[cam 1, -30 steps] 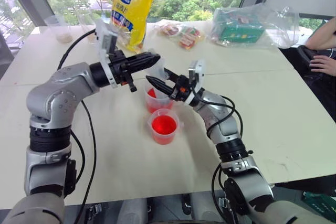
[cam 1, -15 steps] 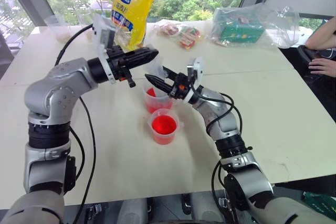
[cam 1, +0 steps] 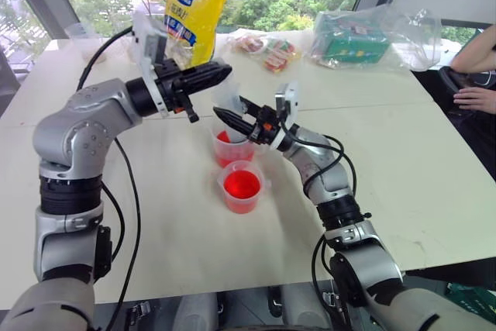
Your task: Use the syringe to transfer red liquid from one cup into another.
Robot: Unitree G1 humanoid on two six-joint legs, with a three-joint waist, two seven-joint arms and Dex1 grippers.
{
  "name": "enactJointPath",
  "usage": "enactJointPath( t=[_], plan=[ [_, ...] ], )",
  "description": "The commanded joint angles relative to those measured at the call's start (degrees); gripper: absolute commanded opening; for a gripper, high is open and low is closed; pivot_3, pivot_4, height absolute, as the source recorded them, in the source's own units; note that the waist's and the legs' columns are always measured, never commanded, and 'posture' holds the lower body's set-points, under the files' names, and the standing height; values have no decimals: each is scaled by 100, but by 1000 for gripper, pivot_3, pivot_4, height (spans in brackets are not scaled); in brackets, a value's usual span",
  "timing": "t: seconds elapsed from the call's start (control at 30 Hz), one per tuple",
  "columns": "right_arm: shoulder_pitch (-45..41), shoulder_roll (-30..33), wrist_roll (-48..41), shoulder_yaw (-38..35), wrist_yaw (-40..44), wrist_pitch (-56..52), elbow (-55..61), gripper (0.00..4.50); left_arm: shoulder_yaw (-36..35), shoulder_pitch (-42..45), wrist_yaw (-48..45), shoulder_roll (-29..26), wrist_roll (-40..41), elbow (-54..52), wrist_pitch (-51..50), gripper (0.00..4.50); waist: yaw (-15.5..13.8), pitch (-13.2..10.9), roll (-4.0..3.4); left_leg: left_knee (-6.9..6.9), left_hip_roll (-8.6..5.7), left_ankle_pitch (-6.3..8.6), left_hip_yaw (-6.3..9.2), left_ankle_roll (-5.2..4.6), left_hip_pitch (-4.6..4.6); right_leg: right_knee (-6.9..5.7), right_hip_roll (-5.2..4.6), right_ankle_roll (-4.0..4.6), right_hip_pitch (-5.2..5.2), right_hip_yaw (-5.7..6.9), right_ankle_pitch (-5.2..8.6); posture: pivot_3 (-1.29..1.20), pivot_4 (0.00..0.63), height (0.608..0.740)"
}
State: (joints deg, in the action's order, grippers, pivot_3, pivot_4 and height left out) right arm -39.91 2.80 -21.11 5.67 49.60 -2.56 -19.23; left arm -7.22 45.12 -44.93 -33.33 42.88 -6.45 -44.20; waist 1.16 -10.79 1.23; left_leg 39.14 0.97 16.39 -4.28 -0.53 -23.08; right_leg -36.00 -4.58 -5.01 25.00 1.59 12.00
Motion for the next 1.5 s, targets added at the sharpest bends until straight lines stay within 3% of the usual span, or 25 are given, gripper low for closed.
enactJointPath(
  t=[0.03,0.47,0.57,0.8,1.2,1.4,1.5],
  plan=[
    [206,-27,141,370,352,-172,-107,1443,-509,496,196,-115,-131,-20,558,37,0,0,0,0,0,0,0,0,0,0,0,0,0,0,0,0,150,740],
    [-150,-51,-22,116,172,-229,226,1443,-125,-193,-127,-348,-250,-390,373,37,22,0,0,-1,1,0,0,0,0,0,-1,0,1,-1,0,0,150,740],
    [-287,-53,-62,32,135,-281,283,1443,-176,-344,-130,-409,-147,-463,254,1025,34,-1,-1,-2,3,0,0,0,0,-1,-1,1,4,-1,1,0,150,740],
    [-533,-23,-131,-158,76,-377,328,1443,-357,-732,-207,-780,-49,-624,103,4459,22,-2,-4,-2,1,0,-2,0,-20,0,-6,2,24,-1,0,0,150,740],
    [-758,-36,-363,-444,-120,-507,594,1443,-821,-905,-210,-1187,192,-625,3,4459,-12,-4,-4,-3,-1,1,-2,-2,-32,7,-8,1,33,2,0,0,150,740],
    [-806,257,-1377,-704,-364,-1796,2138,1443,-812,-637,-179,-1141,210,-369,29,4459,-13,-6,-6,-3,0,1,0,-1,-35,6,-8,1,36,2,1,0,150,740],
    [-590,539,-2349,-820,-529,-2849,3152,1443,-759,-556,-254,-1146,182,-254,56,4459,-15,-5,-6,-5,0,2,0,-2,-35,8,-8,1,35,3,1,0,150,740]
  ],
)
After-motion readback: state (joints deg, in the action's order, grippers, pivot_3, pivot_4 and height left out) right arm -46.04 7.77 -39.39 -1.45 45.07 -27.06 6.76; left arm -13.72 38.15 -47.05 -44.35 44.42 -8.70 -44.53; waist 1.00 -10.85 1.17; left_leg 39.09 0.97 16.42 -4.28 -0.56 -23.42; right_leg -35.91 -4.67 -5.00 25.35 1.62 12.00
